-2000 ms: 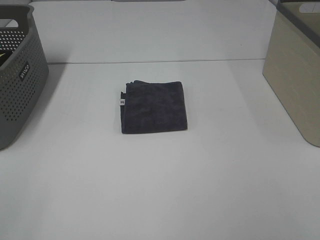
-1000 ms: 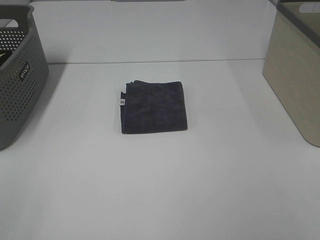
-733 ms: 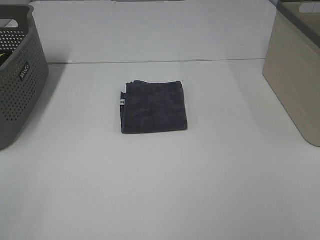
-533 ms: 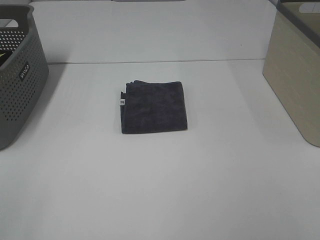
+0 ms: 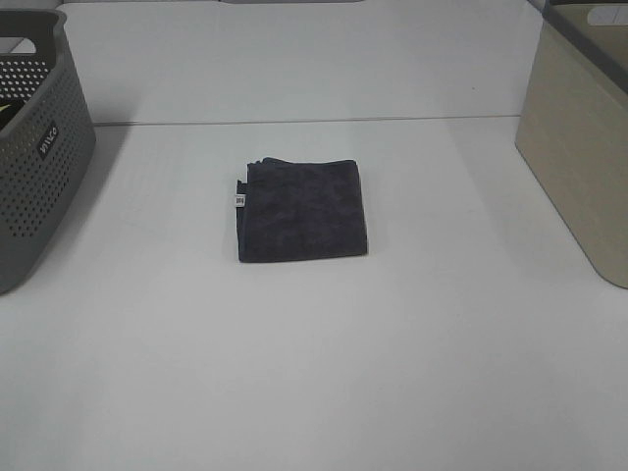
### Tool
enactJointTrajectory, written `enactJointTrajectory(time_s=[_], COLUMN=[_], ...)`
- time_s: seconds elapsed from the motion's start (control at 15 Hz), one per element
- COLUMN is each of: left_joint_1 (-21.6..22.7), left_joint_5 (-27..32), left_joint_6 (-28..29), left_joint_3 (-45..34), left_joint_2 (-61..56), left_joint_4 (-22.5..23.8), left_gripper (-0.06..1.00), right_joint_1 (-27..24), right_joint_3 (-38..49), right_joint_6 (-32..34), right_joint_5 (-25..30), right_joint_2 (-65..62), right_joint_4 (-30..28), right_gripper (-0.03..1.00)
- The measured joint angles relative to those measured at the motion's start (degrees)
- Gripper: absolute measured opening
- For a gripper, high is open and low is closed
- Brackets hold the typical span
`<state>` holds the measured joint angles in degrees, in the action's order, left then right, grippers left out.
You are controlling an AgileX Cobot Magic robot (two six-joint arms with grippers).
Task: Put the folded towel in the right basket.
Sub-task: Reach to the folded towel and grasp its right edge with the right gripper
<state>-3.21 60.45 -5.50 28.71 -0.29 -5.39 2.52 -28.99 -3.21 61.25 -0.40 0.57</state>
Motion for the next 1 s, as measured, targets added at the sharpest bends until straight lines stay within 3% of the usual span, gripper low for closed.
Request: enactJointTrajectory(time_s=[1.0], left_joint_1=[0.0], left_joint_5=[0.0], left_joint_6=[0.0], left_joint_3=[0.0], left_joint_2=[0.0], left_joint_4=[0.0], left_gripper=[0.98], right_joint_1=[0.0], right_joint_3=[0.0], right_joint_6=[0.0], right_joint_5=[0.0], right_joint_2=[0.0], right_joint_4=[0.0], right_gripper=[0.65])
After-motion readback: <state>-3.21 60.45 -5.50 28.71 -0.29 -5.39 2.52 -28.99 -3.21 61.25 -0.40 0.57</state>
